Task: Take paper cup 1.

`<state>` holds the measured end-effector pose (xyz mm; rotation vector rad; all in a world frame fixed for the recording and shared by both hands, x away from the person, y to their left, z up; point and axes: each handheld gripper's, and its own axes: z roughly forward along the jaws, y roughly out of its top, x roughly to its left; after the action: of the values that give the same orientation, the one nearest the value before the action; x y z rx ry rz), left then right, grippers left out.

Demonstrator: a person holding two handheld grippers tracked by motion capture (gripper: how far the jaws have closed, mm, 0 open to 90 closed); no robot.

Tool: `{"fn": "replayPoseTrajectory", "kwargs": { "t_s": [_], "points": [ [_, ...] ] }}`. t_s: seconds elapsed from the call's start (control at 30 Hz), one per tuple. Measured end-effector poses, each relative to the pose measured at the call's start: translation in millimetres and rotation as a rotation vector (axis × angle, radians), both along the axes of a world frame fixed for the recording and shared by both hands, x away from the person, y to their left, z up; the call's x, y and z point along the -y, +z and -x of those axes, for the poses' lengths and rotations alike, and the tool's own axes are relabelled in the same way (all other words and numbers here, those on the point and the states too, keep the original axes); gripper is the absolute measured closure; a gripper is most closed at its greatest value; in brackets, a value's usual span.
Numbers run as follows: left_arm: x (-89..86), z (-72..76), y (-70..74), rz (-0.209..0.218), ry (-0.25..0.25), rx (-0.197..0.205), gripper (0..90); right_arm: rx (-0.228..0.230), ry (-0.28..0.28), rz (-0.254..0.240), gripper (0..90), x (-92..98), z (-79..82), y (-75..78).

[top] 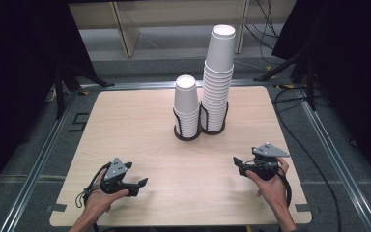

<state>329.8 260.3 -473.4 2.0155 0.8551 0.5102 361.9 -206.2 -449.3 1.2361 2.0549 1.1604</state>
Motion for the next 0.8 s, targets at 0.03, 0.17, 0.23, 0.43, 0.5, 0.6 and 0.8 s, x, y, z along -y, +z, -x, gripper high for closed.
{"fn": "replayPoseTrajectory", "kwargs": {
  "t_s": [0.03,0.17,0.23,0.43,0.5,0.6,0.8],
  "points": [
    [-1.2,-0.6,0.6,-0.018,-0.008,0.005,14.9,0.005,0.000,0.003,20.1,0.1,-0.2,-0.1],
    [0.0,0.5,0.0,0.011,0.000,-0.007,14.9,0.009,0.001,0.002,20.1,-1.7,-0.5,-1.1],
    [-0.1,1.0,0.3,0.009,0.005,-0.008,14.9,0.007,0.004,0.004,20.1,-2.3,-0.7,-1.0],
    [-0.3,0.8,0.7,0.009,0.005,-0.007,14.9,0.018,0.008,-0.001,20.1,-3.6,-1.6,-1.2],
    [-0.1,0.8,0.8,0.008,0.005,-0.008,14.9,0.017,0.008,-0.002,20.1,-3.9,-2.0,-1.5],
    [-0.3,0.9,0.7,0.009,0.005,-0.008,14.9,0.017,0.006,-0.006,20.4,-4.4,-1.8,-1.0],
    [0.5,0.5,-0.1,0.028,0.006,-0.002,14.9,0.022,0.002,-0.014,21.2,-5.0,-2.6,-0.3]
  ]
}}
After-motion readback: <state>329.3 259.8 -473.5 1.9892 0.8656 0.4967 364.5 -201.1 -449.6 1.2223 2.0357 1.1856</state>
